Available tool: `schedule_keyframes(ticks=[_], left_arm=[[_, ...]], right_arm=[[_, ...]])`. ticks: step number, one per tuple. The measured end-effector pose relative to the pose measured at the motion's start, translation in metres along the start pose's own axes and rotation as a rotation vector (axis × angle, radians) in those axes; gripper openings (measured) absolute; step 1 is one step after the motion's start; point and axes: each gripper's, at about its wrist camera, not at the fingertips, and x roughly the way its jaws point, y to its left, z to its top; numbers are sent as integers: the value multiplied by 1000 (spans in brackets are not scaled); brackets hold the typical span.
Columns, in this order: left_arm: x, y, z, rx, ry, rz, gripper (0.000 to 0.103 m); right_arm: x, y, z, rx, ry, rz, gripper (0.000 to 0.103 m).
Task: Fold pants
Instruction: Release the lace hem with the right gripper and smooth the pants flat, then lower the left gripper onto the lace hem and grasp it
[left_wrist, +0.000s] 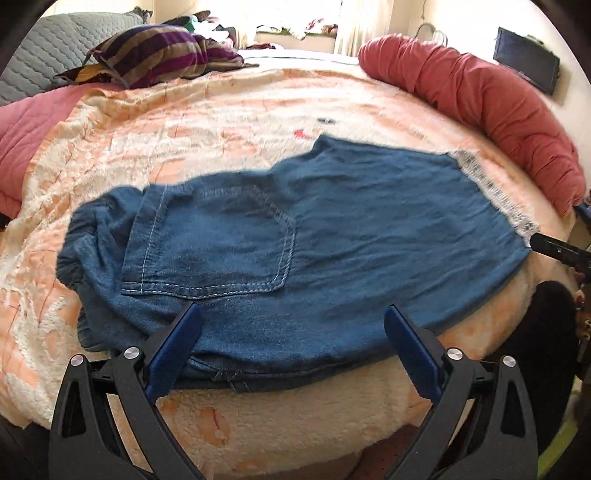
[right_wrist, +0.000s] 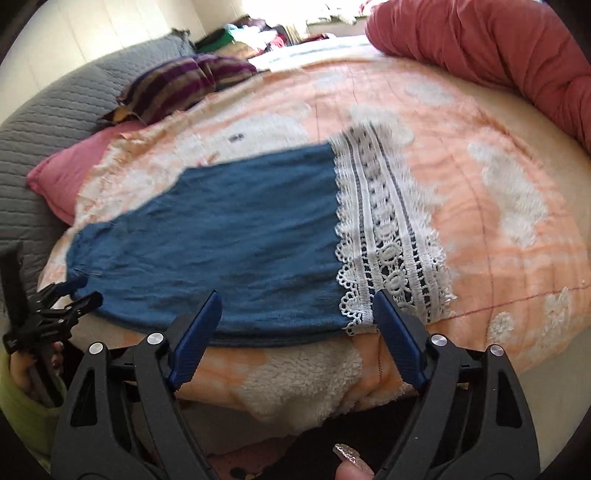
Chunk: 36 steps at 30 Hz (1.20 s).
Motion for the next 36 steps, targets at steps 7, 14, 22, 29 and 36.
schedule_keyframes(ticks=[7,14,22,29,36], left_arm=[[-24,-20,9,35,-48,-21,98],[-24,-49,34,78,-51,-94,98],[-5,-93,66,168,-42,-130,98],[17,-132,95,254,-8,-152,98],[43,-164,126,340,16,-160,98]], right_arm=[[-28,-9,7,28,-79,-15,84],[-48,-26,6,90,-145,-31,88],[-48,-45,2,137,-161,-65,89],[-33,-54,-5,177,-126,-54,89],[-18,-57,-4,204,-102,-44,89]])
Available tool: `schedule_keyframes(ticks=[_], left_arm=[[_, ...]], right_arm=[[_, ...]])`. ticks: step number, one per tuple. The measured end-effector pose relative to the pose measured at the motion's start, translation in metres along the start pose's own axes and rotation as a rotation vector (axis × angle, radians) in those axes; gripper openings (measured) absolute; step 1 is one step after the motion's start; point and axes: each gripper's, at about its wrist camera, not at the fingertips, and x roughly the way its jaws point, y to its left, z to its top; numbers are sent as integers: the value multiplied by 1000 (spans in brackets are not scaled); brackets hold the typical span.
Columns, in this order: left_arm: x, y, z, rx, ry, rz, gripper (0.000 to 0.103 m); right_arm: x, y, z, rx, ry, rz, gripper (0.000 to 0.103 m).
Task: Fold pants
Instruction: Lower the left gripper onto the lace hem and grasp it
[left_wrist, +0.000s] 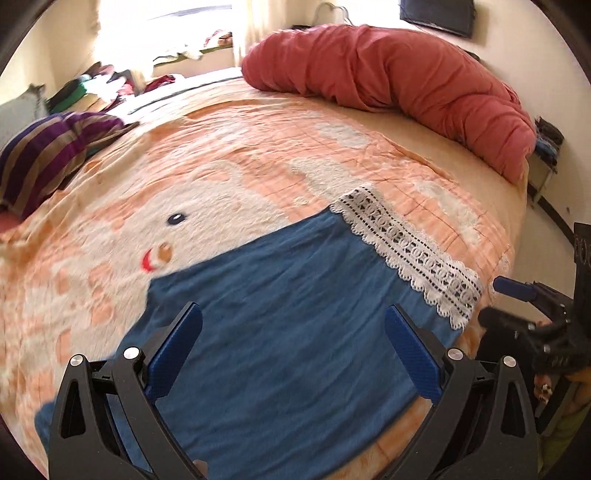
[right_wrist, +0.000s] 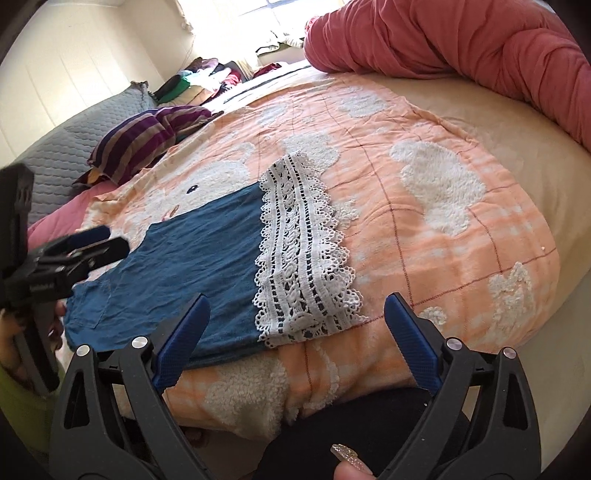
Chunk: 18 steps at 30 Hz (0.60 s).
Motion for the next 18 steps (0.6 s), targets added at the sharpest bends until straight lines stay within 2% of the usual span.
schedule_keyframes(ticks=[9,18], left_arm=[[58,-10,37,58,96,-81,98],[116,-3,70,43,140,-103,98]], right_arm=[[17,0,5,26,34,10,89],[23,-7,3,70,61,8,89]])
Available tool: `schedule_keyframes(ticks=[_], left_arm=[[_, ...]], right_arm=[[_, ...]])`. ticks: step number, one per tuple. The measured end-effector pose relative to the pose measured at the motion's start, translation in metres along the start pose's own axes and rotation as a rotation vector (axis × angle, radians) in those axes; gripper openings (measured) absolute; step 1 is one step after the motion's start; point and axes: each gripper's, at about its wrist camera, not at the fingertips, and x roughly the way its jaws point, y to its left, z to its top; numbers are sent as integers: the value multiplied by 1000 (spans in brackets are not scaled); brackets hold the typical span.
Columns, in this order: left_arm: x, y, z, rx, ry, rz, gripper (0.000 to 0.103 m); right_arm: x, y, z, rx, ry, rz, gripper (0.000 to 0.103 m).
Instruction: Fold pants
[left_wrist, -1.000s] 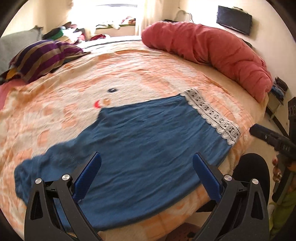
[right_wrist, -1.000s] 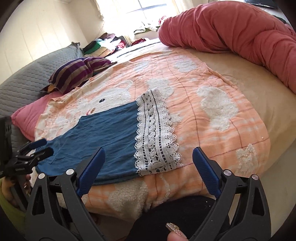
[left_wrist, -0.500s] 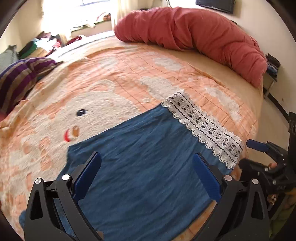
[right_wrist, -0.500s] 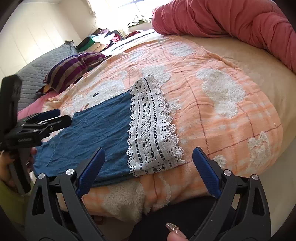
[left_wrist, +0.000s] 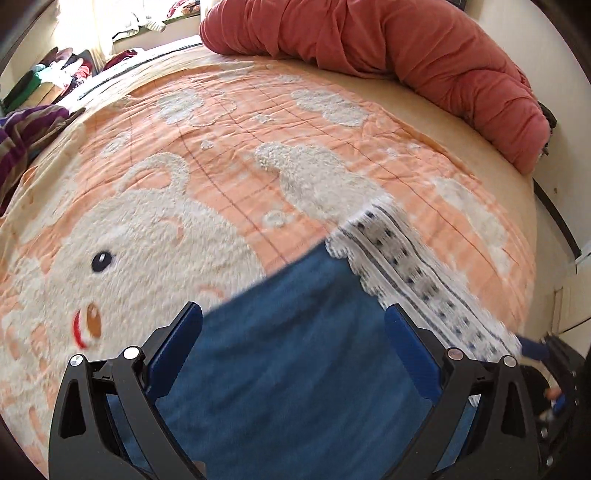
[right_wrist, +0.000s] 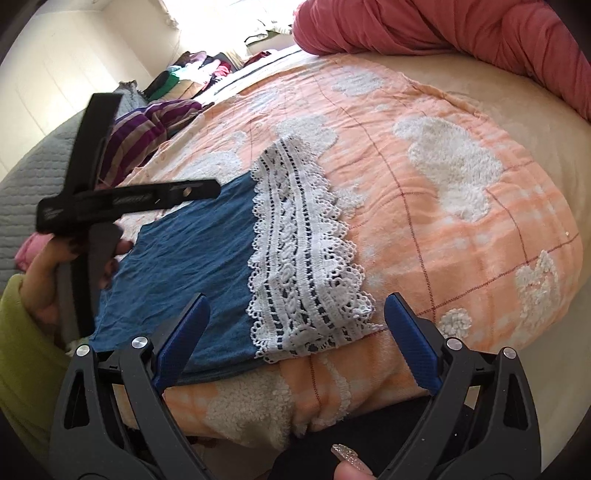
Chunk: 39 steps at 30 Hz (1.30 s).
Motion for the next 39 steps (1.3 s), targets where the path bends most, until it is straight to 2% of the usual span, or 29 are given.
schedule_keyframes(ticks=[4,11,12,13,14,19,24,25,26,27,29,33,39], left_arm=[[18,0,16,13,1,-12,98],[46,-8,29,52,24,-137,96],[49,-9,28,56,34,-151,94],[53,-10,28,55,52,-176,74],[57,-11,27,50,71,-200,64],[57,-16,25,70,67,-234,61],[62,-12,24,34,59,-265,63],[63,-12,24,30,54,-267,61],[62,-12,23,29,50,-274,52],[60,-13,22,26,47,-285,46],[57,-17,21,26,44,-286,31],[52,-17,20,20,25,-269,22],[31,0,13,-49,-33,-328,15]], right_arm=[[4,-1,1,2,16,-2,89],[13,5,3,-20,52,-31,87],[15,7,3,-27,52,-36,84],[15,9,4,-32,49,-44,75],[15,9,4,-31,41,-50,66],[14,5,5,-12,19,-45,49],[18,4,8,-3,21,1,48],[20,6,8,-7,24,16,43],[23,6,9,-8,30,41,33],[25,8,9,-9,38,68,28],[28,10,10,-13,44,74,26],[28,15,9,-22,31,96,22],[21,19,10,-36,-10,196,17]])
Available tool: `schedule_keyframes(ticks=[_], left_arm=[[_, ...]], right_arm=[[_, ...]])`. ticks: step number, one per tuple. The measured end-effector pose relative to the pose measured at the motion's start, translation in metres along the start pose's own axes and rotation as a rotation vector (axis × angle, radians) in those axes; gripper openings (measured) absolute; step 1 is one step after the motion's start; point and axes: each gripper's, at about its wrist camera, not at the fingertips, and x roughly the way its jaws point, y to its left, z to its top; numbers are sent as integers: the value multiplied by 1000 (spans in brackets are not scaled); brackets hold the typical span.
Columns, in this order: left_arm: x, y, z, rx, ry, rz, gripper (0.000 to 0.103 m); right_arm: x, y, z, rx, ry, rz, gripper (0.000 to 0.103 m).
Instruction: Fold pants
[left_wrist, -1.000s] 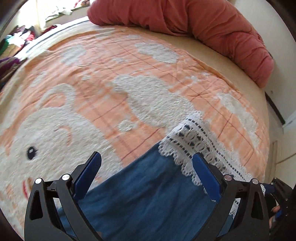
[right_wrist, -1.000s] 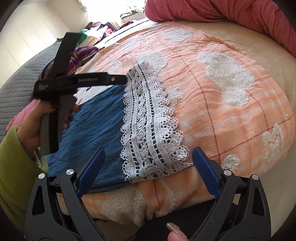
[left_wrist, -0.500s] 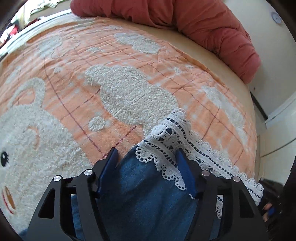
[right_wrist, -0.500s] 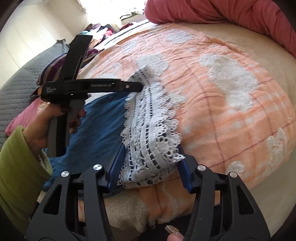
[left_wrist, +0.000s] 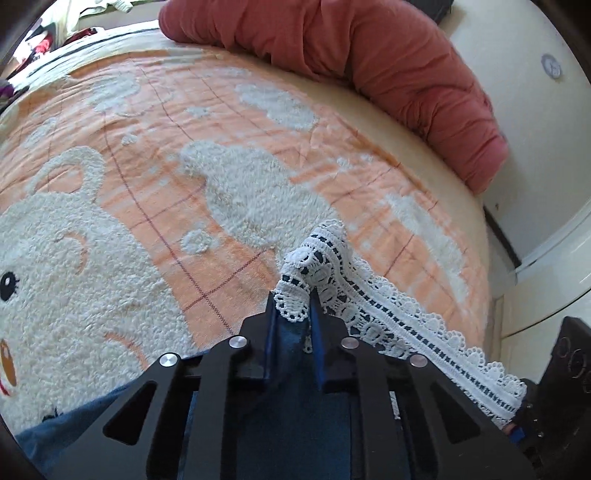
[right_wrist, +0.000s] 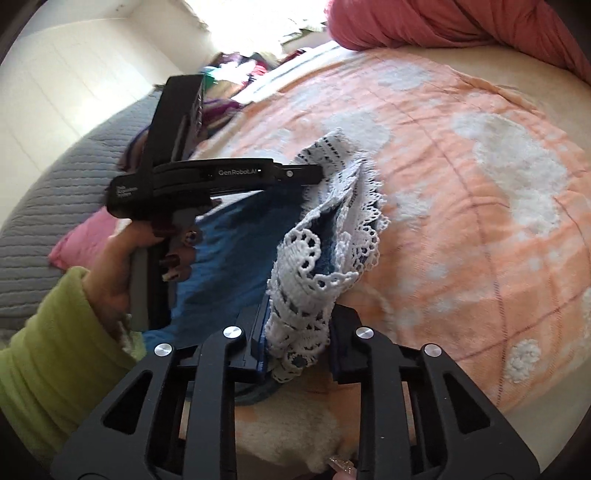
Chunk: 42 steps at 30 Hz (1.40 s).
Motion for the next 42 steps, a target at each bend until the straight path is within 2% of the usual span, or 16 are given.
schedule_keyframes(ticks=[4,9,16,19,22,24,26,28,30,31,32,33,35,39,42], left_arm=[[-30,7,-3,-34,-60,-34,14],[-75,18,-12,-47,-132,-56,14],[-131,48,-38,-76,-198,-31,15],[-145,70,-58,-163,-180,44,22],[-165,96,-84,-268,-208,64,32],[-182,117,-103,-358,-243,37,36],[-198,132,-123,-430,-274,35,47],[-212,147,-143,-501,-318,26,49],[-222,158,-162,-559,-375,-21,50],[-225,164,-171,-586,-404,-40,55],[-227,168,-178,-605,-422,-51,62],[-227,174,-187,-634,-443,-63,64],[-223,182,-193,-661,-440,-63,64],[-213,188,-186,-661,-408,-76,65],[-206,184,-176,-633,-379,-77,72]], right_arm=[[-5,15,0,-62,-47,33,17],[-15,64,-6,-250,-125,46,17],[-3,135,-12,-463,-100,101,17],[20,162,-17,-539,-40,105,17],[53,187,-34,-651,53,64,17],[70,203,-50,-740,104,26,17],[79,218,-68,-847,119,-9,17],[82,229,-80,-929,114,-28,17],[86,236,-92,-996,116,-54,18],[88,237,-98,-1019,120,-60,19],[89,238,-103,-1039,126,-63,21],[90,238,-106,-1054,126,-71,22],[88,235,-115,-1080,125,-60,32],[70,229,-109,-1018,119,67,51],[46,218,-91,-888,92,188,61]])
